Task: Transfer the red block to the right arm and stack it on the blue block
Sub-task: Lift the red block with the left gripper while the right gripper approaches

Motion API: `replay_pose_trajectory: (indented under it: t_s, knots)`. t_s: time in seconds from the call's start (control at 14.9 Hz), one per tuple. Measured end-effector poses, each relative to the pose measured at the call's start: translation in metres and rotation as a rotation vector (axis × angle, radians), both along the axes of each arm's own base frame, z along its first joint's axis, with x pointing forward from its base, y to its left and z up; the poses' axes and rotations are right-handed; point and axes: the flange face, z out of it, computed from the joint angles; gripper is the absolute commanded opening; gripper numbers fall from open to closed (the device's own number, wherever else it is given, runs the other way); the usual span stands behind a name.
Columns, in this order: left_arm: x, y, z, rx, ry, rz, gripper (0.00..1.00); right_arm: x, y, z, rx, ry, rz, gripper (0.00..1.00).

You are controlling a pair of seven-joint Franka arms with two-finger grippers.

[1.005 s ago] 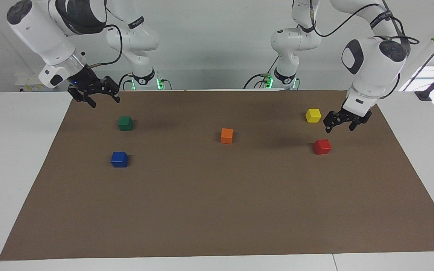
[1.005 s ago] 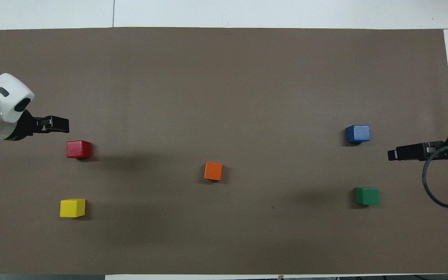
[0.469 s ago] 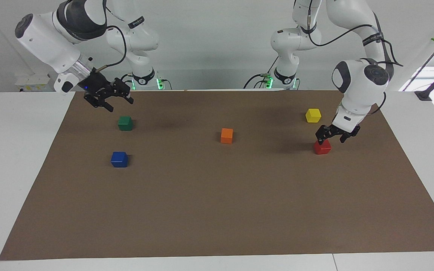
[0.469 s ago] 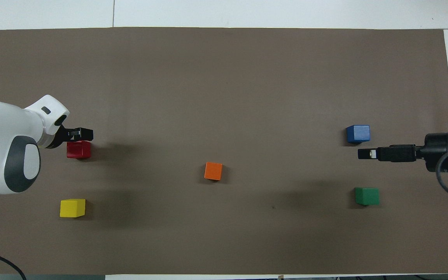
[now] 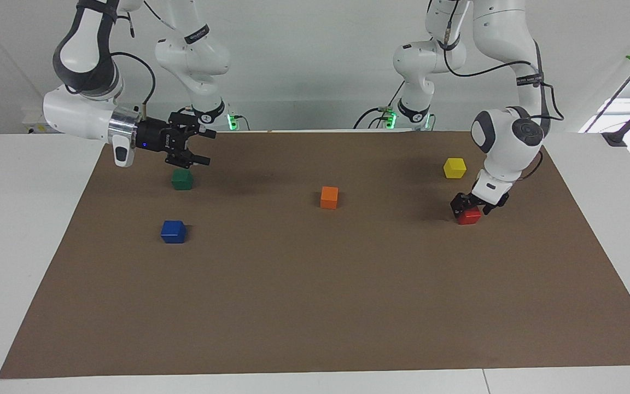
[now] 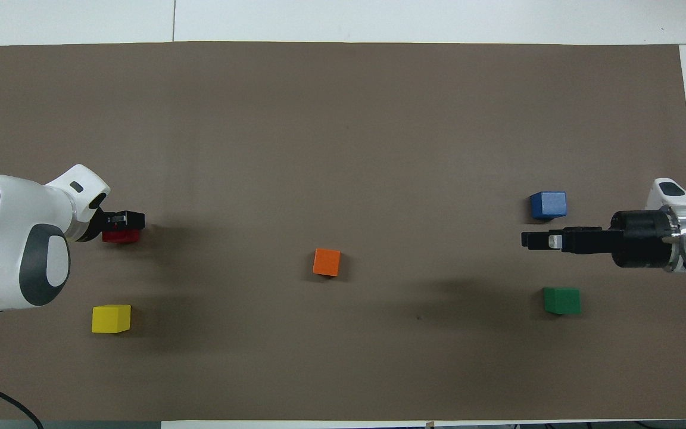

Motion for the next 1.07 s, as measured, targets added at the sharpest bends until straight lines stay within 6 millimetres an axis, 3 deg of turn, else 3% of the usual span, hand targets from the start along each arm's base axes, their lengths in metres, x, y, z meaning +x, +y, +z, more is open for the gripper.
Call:
replay_pose_trajectory:
  t_s: [0.07, 0.27, 0.4, 0.54, 0.67, 0.87, 1.07]
  knots:
    - [0.0, 0.0, -0.003, 0.0, 0.005, 0.0, 0.0, -0.003, 0.01, -0.003, 0.058, 0.014, 0.012, 1.0]
    - [0.001, -0.001, 0.0, -0.001, 0.036, 0.007, 0.0, -0.009, 0.039, -0.013, 0.227, 0.062, 0.025, 1.0]
    - [0.012, -0.007, 0.024, -0.016, 0.086, 0.092, 0.0, -0.012, 0.059, -0.017, 0.34, 0.087, 0.023, 1.0]
    - [0.028, -0.031, 0.073, -0.066, 0.134, 0.206, 0.0, -0.014, 0.081, -0.019, 0.445, 0.111, 0.019, 1.0]
    - [0.032, -0.063, 0.134, -0.097, 0.2, 0.286, 0.0, -0.015, 0.099, -0.024, 0.543, 0.139, 0.027, 1.0]
    - [0.006, -0.114, 0.218, -0.149, 0.272, 0.465, 0.0, -0.015, 0.115, -0.037, 0.66, 0.172, 0.062, 1.0]
    - [-0.035, -0.177, 0.269, -0.212, 0.322, 0.635, 0.0, -0.017, 0.126, -0.065, 0.724, 0.146, 0.08, 1.0]
